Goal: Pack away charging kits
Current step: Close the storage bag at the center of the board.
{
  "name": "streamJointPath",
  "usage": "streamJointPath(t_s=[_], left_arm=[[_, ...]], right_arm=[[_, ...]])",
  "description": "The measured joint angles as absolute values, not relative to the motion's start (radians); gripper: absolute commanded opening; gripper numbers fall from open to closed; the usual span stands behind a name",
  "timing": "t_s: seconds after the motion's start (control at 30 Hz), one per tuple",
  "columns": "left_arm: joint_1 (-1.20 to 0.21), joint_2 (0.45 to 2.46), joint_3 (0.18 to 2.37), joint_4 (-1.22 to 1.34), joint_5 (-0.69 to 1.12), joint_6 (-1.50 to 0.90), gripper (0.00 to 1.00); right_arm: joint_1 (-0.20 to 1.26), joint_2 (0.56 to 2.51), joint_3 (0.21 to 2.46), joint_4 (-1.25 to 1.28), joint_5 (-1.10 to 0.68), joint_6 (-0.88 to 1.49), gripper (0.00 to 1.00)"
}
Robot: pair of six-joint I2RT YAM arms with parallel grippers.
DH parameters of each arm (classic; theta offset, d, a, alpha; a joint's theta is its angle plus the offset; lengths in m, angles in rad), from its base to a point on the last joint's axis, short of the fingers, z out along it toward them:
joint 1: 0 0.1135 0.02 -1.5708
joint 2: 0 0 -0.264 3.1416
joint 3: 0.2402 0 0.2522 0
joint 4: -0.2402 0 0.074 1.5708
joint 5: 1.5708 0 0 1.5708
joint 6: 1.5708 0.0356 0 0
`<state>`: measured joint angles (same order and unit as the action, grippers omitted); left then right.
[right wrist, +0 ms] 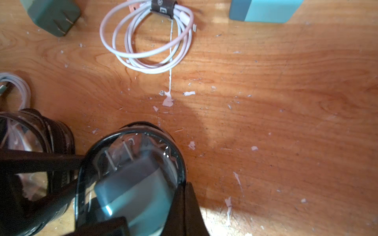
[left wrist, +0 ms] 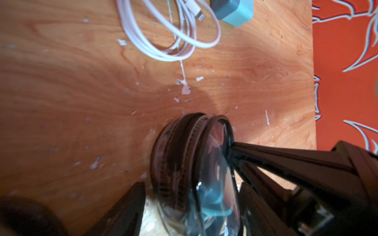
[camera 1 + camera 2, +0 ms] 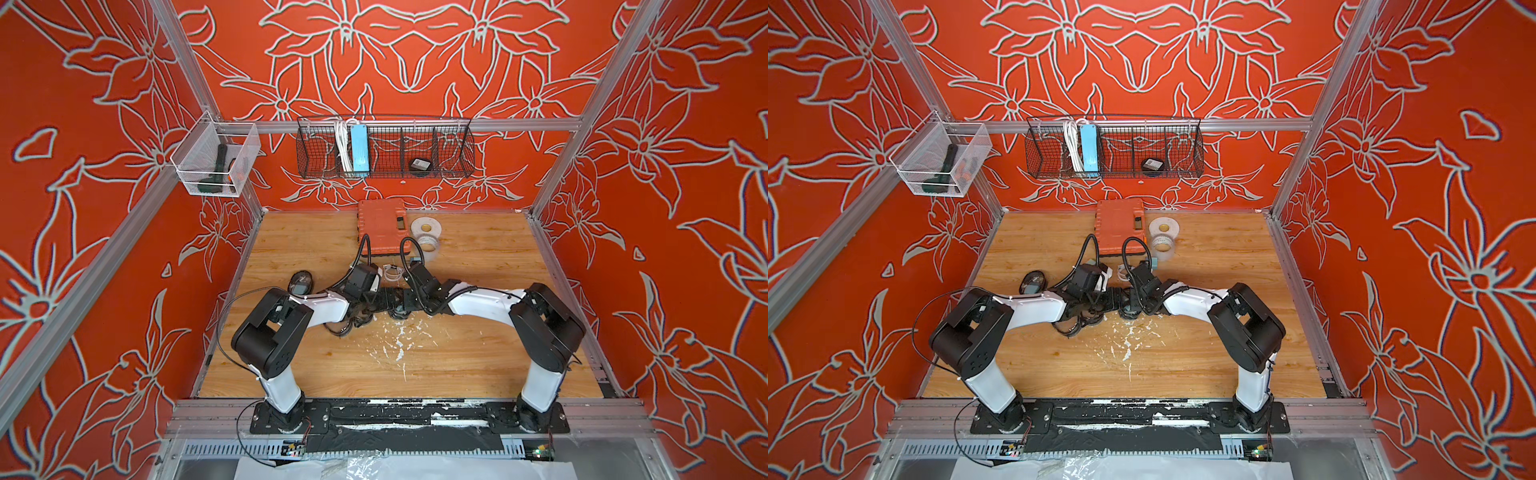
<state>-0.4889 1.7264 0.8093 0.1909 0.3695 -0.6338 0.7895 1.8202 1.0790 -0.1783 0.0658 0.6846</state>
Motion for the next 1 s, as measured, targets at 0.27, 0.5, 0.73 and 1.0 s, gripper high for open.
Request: streamJointPath(t_s=[0.27, 0.5, 0.73, 1.0], left_arm=[[-0.475, 1.769, 0.825, 0.239, 0.443, -0.653, 0.68], [-0.459, 1.810, 0.841, 0.277, 0.491, -0.667, 0.64], [-0.452, 1.850, 0.870, 0.302, 0.527, -0.675, 0.64], [-0.451, 1.883, 0.896, 0.315, 0.547, -0.679, 0.59]], right_arm=[[0.787, 1.821, 1.077, -0.175, 0.065, 0.690, 0.00], [0.783, 1.821, 1.072, -0.168, 0.058, 0.691, 0.00], [0.783, 1.821, 1.068, -0.163, 0.050, 0.691, 0.00], [0.783, 1.821, 1.067, -0.163, 0.047, 0.691, 0.00]])
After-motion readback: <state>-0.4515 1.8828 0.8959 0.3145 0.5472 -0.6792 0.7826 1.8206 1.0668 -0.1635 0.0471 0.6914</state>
